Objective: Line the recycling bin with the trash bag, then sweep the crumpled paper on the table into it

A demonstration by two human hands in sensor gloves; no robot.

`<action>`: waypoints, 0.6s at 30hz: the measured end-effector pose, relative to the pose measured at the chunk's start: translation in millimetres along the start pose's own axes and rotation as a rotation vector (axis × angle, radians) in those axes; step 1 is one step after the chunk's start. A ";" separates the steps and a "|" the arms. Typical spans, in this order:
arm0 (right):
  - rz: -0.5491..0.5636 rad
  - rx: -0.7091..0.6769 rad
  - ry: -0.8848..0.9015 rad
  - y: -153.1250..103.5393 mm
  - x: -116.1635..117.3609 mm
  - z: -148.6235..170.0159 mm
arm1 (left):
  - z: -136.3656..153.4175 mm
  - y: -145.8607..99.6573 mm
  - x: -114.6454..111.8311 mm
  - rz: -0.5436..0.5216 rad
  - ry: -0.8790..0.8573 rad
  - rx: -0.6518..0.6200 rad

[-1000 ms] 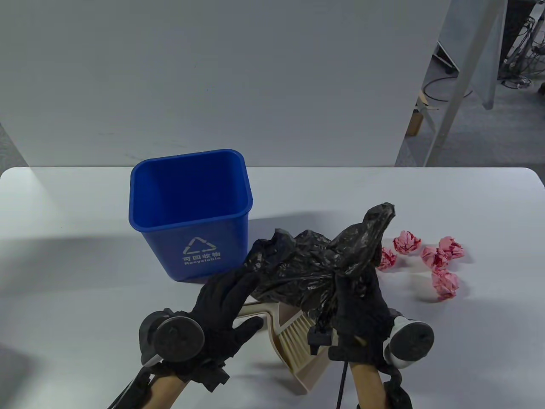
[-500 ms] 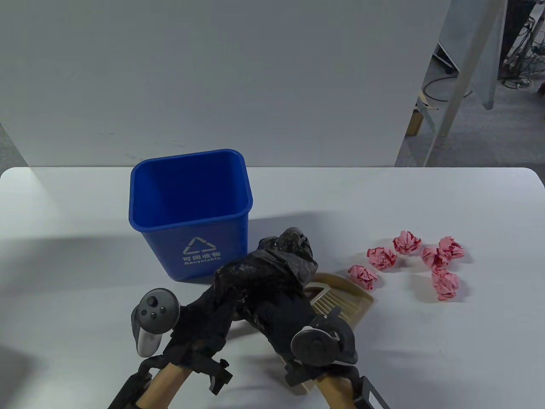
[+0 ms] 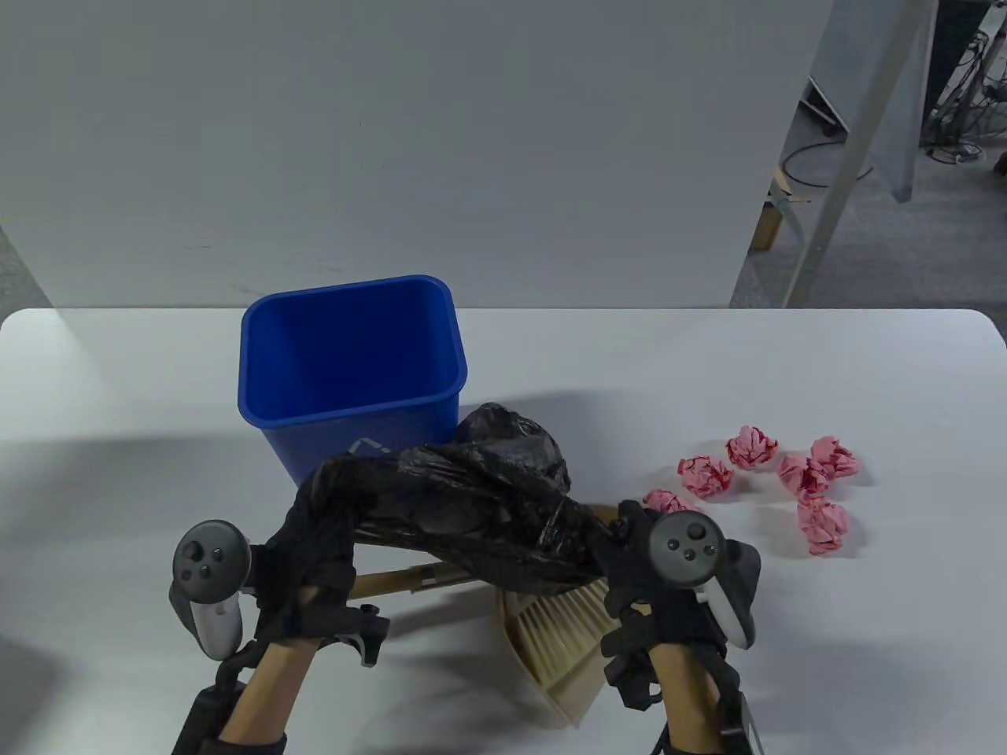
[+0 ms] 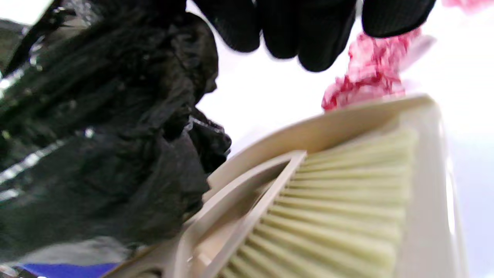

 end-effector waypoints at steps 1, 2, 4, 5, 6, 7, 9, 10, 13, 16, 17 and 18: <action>0.014 -0.018 0.039 -0.6 -2.1 -0.5 | -0.3 -0.1 0.3 -0.004 0.012 -0.003; 0.059 -0.055 0.094 -2.5 -7.2 -2.8 | -0.8 -0.1 -0.1 -0.007 0.026 -0.008; 0.164 -0.125 0.183 -9.3 -18.8 -8.4 | -2.1 -0.7 -1.2 -0.008 0.044 -0.013; 0.240 -0.175 0.234 -14.8 -26.2 -11.9 | -3.1 -1.0 -2.0 -0.007 0.053 -0.019; 0.315 -0.209 0.270 -20.4 -32.5 -14.6 | -4.4 -1.3 -2.9 -0.006 0.064 -0.025; 0.363 -0.235 0.281 -24.0 -36.3 -16.5 | -5.3 -1.6 -3.5 -0.006 0.074 -0.031; 0.484 -0.333 0.277 -34.2 -45.5 -24.1 | -8.3 -2.4 -5.1 -0.009 0.113 -0.052; 0.511 -0.354 0.266 -36.7 -47.3 -26.3 | -9.1 -2.7 -5.4 -0.011 0.126 -0.058; 0.555 -0.427 0.250 -44.5 -50.4 -33.6 | -11.5 -3.3 -5.3 -0.025 0.169 -0.074; 0.545 -0.511 0.277 -48.6 -48.6 -41.5 | -11.1 -2.9 -4.3 -0.034 0.188 -0.082; 0.541 -0.537 0.268 -50.2 -47.7 -45.0 | -11.2 -2.9 -4.3 -0.035 0.192 -0.085; 0.531 -0.579 0.237 -52.9 -45.8 -51.0 | -11.7 -3.0 -5.1 -0.031 0.199 -0.092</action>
Point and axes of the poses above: the tracker on the back of each hand, its own z axis roughly to the little-finger side, its own y axis roughly from the wrist to the fingertips, x = y × z, the point moved 3 cm from there along y, roughly from the wrist to the fingertips, and after that the axes turned 2 degrees about -x, right-handed, at the moved point
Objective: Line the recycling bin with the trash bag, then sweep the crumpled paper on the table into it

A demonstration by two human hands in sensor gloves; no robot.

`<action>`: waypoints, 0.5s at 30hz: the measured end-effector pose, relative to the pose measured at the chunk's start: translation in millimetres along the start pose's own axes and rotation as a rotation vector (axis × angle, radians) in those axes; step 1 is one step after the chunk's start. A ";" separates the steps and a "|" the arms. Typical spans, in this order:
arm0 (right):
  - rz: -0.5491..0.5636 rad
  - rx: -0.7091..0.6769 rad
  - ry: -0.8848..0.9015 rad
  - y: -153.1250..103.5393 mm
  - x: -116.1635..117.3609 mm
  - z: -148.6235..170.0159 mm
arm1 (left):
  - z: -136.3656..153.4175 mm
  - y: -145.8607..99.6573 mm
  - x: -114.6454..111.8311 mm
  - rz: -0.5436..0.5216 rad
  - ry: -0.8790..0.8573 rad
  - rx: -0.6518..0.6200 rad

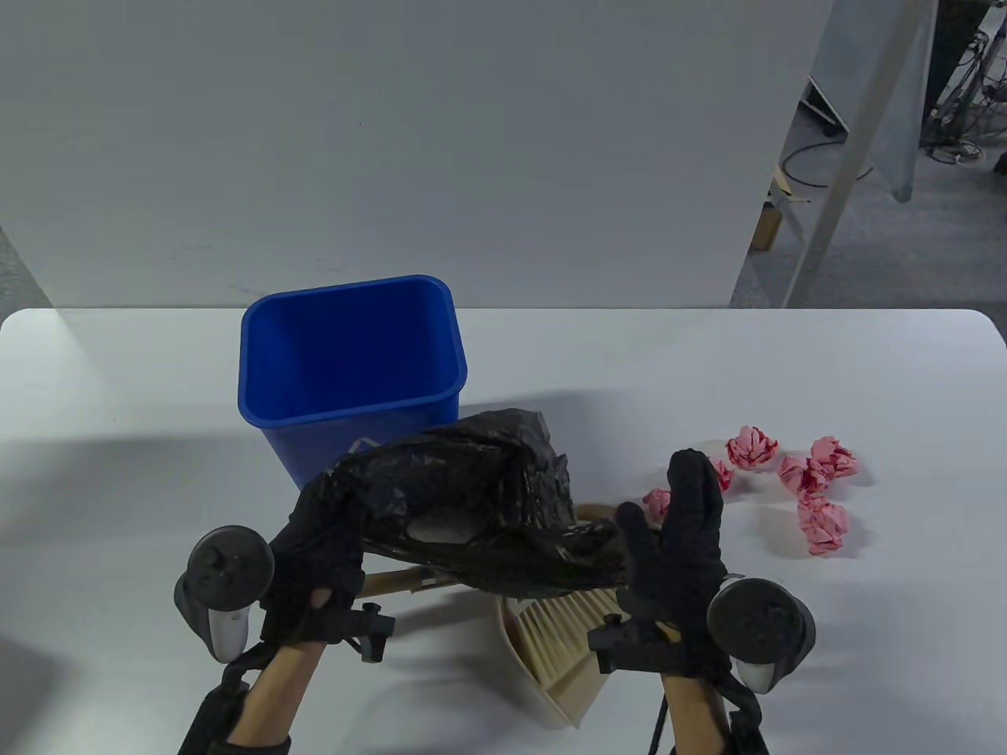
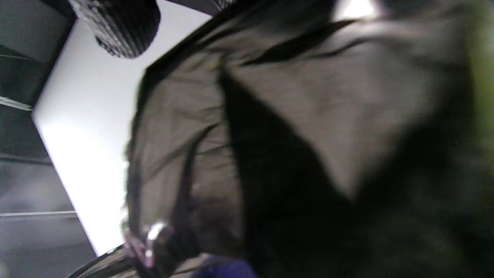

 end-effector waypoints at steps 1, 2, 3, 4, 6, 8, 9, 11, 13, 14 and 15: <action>-0.040 -0.055 -0.037 -0.3 4.6 -8.3 | -1.2 -0.3 -1.0 0.005 0.008 -0.009; -0.063 -0.076 -0.061 -0.6 7.3 -12.1 | -2.4 -0.5 -1.9 0.009 0.015 -0.018; -0.118 -0.113 -0.121 -1.5 14.2 -19.4 | -5.0 -1.0 -3.8 0.017 0.034 -0.036; -0.163 -0.126 -0.165 -2.3 19.8 -23.2 | -6.8 -1.4 -5.0 0.022 0.047 -0.050; -0.340 -0.103 -0.298 -6.5 42.4 -28.2 | -13.4 -2.8 -10.0 0.047 0.089 -0.101; -0.471 -0.048 -0.369 -10.8 61.4 -24.5 | -18.7 -4.0 -14.7 0.072 0.114 -0.142; -0.514 -0.024 -0.385 -13.0 71.1 -21.1 | -21.1 -4.7 -17.4 0.088 0.122 -0.159; -0.544 0.019 -0.421 -15.8 83.3 -12.7 | -24.8 -5.4 -22.7 0.128 0.131 -0.192; -0.509 0.068 -0.464 -16.1 89.1 -3.7 | -28.9 -6.2 -29.2 0.179 0.166 -0.235; -0.470 0.099 -0.493 -15.0 89.2 0.5 | -30.5 -6.9 -32.0 0.194 0.188 -0.251; -0.441 0.121 -0.516 -13.8 87.7 3.5 | -31.8 -7.6 -33.8 0.201 0.206 -0.264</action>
Point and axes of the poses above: the tracker on the back of each hand, its own z axis roughly to the little-finger side, its own y axis roughly from the wrist to the fingertips, x = y × z, the point moved 3 cm from there along y, roughly from the wrist to the fingertips, and after that the axes turned 2 degrees about -x, right-handed, at the moved point
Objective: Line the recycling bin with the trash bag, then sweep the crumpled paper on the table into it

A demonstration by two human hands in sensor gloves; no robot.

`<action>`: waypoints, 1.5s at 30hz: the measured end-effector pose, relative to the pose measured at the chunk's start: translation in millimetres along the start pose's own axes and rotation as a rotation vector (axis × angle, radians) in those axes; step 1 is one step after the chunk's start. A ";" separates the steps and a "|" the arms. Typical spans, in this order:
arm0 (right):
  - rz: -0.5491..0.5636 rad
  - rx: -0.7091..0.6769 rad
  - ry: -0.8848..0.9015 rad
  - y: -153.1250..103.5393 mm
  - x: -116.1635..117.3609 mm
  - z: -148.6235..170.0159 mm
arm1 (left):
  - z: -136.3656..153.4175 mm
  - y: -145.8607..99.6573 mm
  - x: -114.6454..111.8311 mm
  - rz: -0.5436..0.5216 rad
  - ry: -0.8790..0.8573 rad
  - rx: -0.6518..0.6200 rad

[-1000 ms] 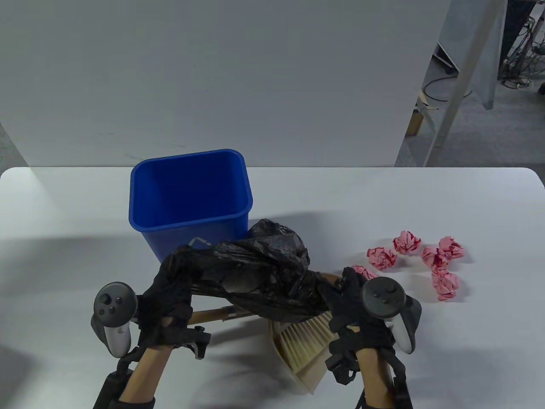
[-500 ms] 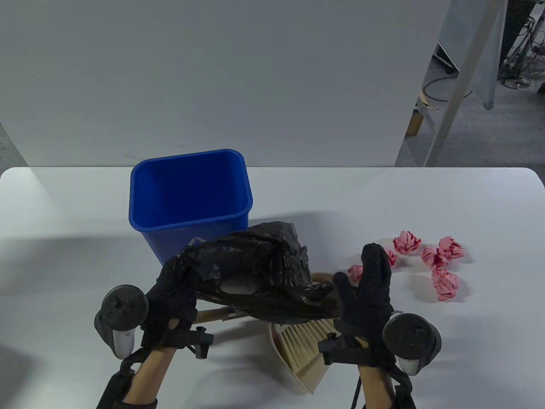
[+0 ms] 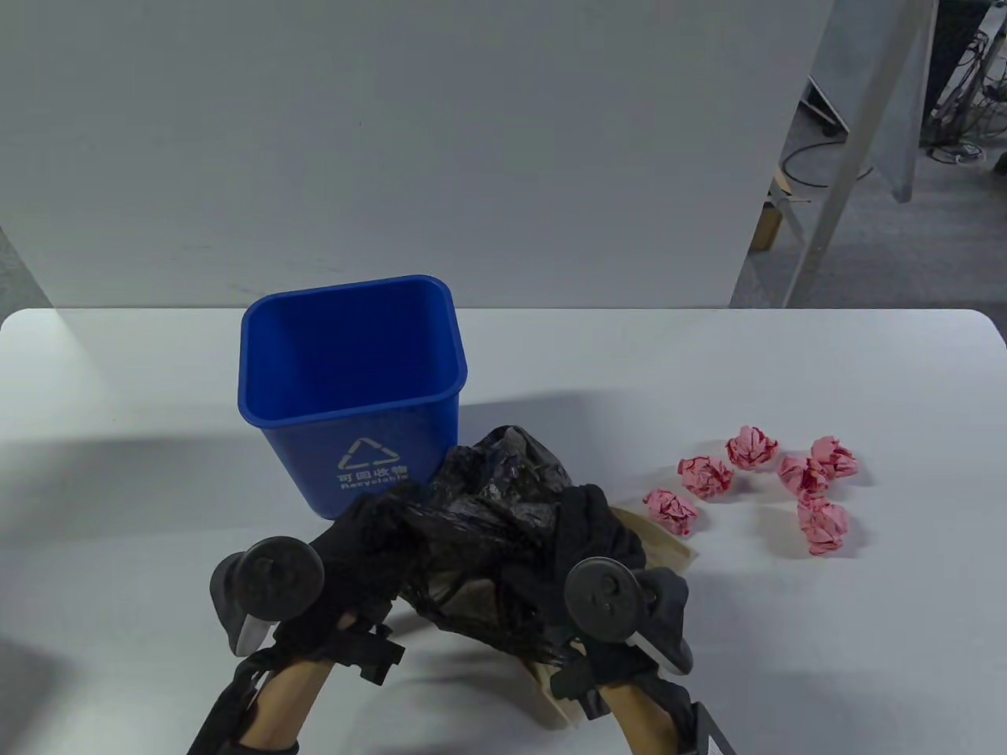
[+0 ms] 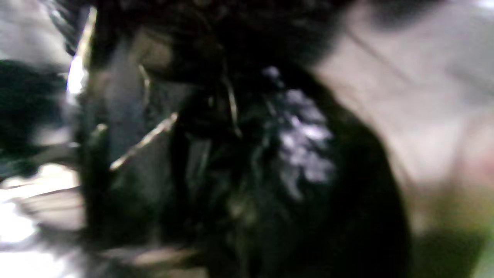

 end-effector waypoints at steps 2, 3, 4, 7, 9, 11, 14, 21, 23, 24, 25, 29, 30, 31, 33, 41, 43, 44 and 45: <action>0.053 0.049 -0.019 2.6 -4.9 8.7 | -4.3 -1.0 -0.1 -0.021 0.083 -0.014; 0.095 0.073 -0.014 2.6 -9.2 14.5 | -7.0 -2.3 2.3 -0.059 0.167 -0.023; 0.134 0.095 -0.006 2.2 -13.9 19.9 | -9.4 -3.8 5.0 -0.103 0.258 -0.029; 0.196 0.106 0.027 1.1 -27.3 32.5 | -15.0 -6.2 12.1 -0.174 0.497 -0.042; 0.242 0.120 0.035 -1.4 -32.8 35.3 | -15.7 -7.2 15.1 -0.218 0.523 -0.023; 0.273 0.115 0.020 -3.2 -37.9 35.7 | -14.1 -8.0 19.7 -0.248 0.589 0.011; 0.326 0.148 0.009 -6.3 -46.9 42.1 | -4.9 -8.8 32.3 -0.300 0.604 0.094; 0.368 0.250 0.058 -11.0 -58.0 62.9 | 18.6 -12.2 55.4 -0.346 0.505 0.280; 0.375 0.274 0.068 -12.3 -61.4 69.5 | 23.0 -14.3 61.9 -0.365 0.483 0.319; 0.383 0.298 0.096 -13.8 -62.7 74.3 | 27.0 -15.7 65.7 -0.375 0.443 0.340; 0.377 0.319 0.131 -14.7 -62.4 78.2 | 32.3 -16.6 67.7 -0.367 0.363 0.358; 0.329 0.327 0.220 -9.4 -56.7 78.0 | 50.1 -11.4 56.3 -0.225 -0.091 0.390; 0.329 0.303 0.244 -6.0 -57.4 73.4 | 50.6 -7.6 50.8 -0.180 -0.205 0.383; 0.340 0.278 0.277 -2.2 -60.0 67.6 | 49.2 -3.8 47.1 -0.146 -0.270 0.374; 0.351 0.240 0.327 6.7 -69.8 52.8 | 43.1 5.0 42.3 -0.100 -0.331 0.331; 0.348 0.109 0.334 45.7 -143.0 -14.8 | -14.8 64.0 58.8 0.011 -0.547 0.247; 0.354 0.104 0.314 55.1 -158.4 -21.4 | -30.9 82.2 69.6 0.037 -0.533 0.245; 0.352 0.111 0.304 62.4 -168.5 -23.5 | -41.7 96.1 76.8 0.064 -0.510 0.254; 0.353 0.122 0.302 70.1 -178.3 -23.8 | -51.6 110.8 83.6 0.095 -0.485 0.267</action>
Point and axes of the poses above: the tracker on the back of each hand, its own z axis roughly to the little-finger side, its own y axis roughly from the wrist to the fingertips, x = y × z, the point moved 3 cm from there along y, roughly from the wrist to the fingertips, and after that the axes turned 2 degrees about -x, right-handed, at the moved point
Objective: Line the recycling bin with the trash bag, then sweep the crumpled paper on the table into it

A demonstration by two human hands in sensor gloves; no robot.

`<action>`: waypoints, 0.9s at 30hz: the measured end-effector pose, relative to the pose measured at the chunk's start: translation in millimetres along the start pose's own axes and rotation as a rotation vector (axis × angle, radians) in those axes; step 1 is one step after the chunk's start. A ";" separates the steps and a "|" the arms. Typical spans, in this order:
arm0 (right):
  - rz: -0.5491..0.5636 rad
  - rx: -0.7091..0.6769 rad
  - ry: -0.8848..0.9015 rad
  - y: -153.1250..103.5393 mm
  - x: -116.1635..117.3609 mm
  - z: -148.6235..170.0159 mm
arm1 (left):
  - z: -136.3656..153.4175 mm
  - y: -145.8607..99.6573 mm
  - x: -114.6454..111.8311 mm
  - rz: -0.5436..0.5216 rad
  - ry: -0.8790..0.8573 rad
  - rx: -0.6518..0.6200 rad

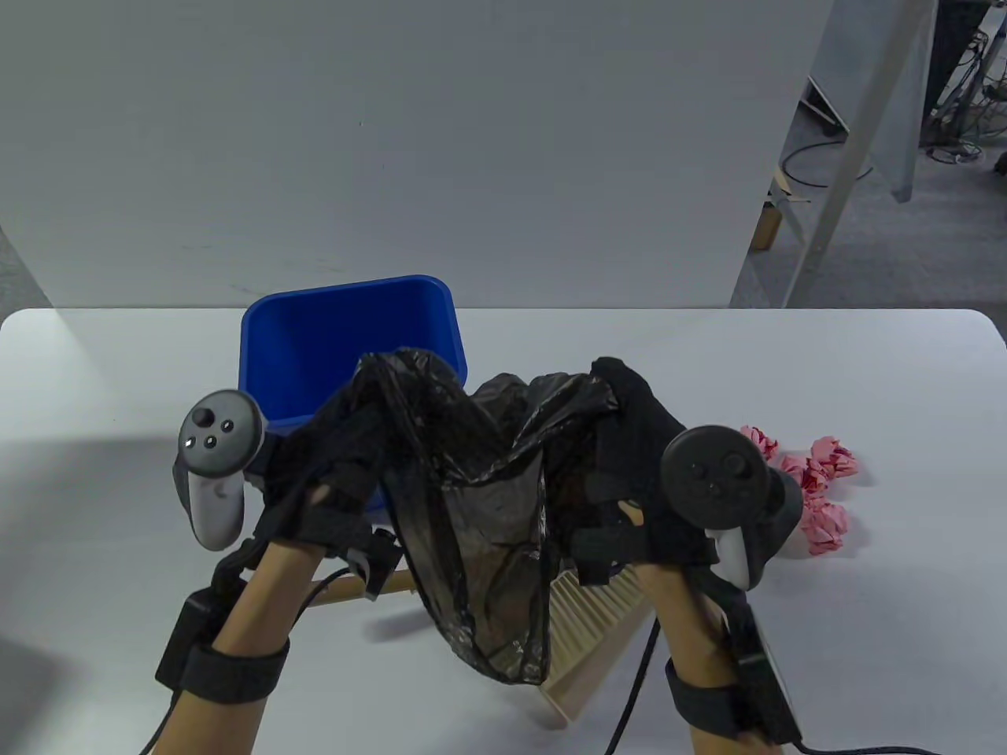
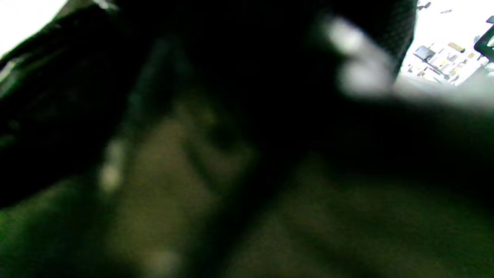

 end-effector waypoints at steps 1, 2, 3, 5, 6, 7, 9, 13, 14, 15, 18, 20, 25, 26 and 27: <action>0.002 0.008 0.001 6.5 -4.3 -2.0 | -10.4 6.9 1.3 0.013 0.013 0.010; 0.013 0.015 0.013 15.0 -13.0 -5.7 | -27.2 16.0 4.3 0.029 0.017 0.016; 0.052 0.001 0.051 20.7 -26.1 -12.7 | -48.9 20.2 8.7 0.028 -0.004 -0.012; 0.151 -0.096 0.114 18.7 -53.1 -31.3 | -93.0 9.0 18.8 -0.017 -0.046 -0.180; 0.216 -0.204 0.169 11.8 -69.1 -44.6 | -116.1 -7.0 24.0 -0.058 -0.051 -0.306; 0.278 -0.314 0.214 1.1 -83.5 -57.4 | -130.9 -22.4 26.9 -0.101 -0.038 -0.407; 0.394 -0.538 0.202 -28.8 -103.6 -75.8 | -149.3 -58.7 27.3 -0.215 0.058 -0.602; 0.562 -0.838 -0.246 -77.5 -79.8 -54.2 | -119.6 -86.7 2.2 -0.525 0.400 -0.906; 0.523 -0.789 -0.401 -72.3 -59.9 -30.4 | -102.0 -75.5 -9.3 -0.497 0.523 -0.891; 0.456 -0.706 -0.497 -62.0 -44.8 -9.0 | -84.4 -60.7 -18.1 -0.433 0.612 -0.793; -0.271 -0.083 -0.309 -7.7 16.6 124.7 | 4.8 4.3 -36.9 -0.056 0.615 -0.387; -0.176 0.045 0.003 -14.6 17.2 162.9 | 30.2 9.7 -26.7 -0.158 0.403 -0.345; 0.026 0.137 0.099 -10.9 -11.2 185.3 | 38.6 20.9 -2.7 -0.263 0.396 -0.224; 0.041 0.126 0.136 -8.3 -14.2 181.3 | 35.1 21.4 -3.1 -0.268 0.392 -0.221; 0.066 0.131 0.173 -6.4 -16.6 177.5 | 31.9 21.4 -4.5 -0.274 0.382 -0.217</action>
Point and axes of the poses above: the tracker on the back of each hand, its own z axis roughly to the little-finger side, its own y axis roughly from the wrist to the fingertips, x = y × z, the point moved 3 cm from there along y, roughly from the wrist to the fingertips, and after that the axes turned 2 degrees about -x, right-handed, at the moved point
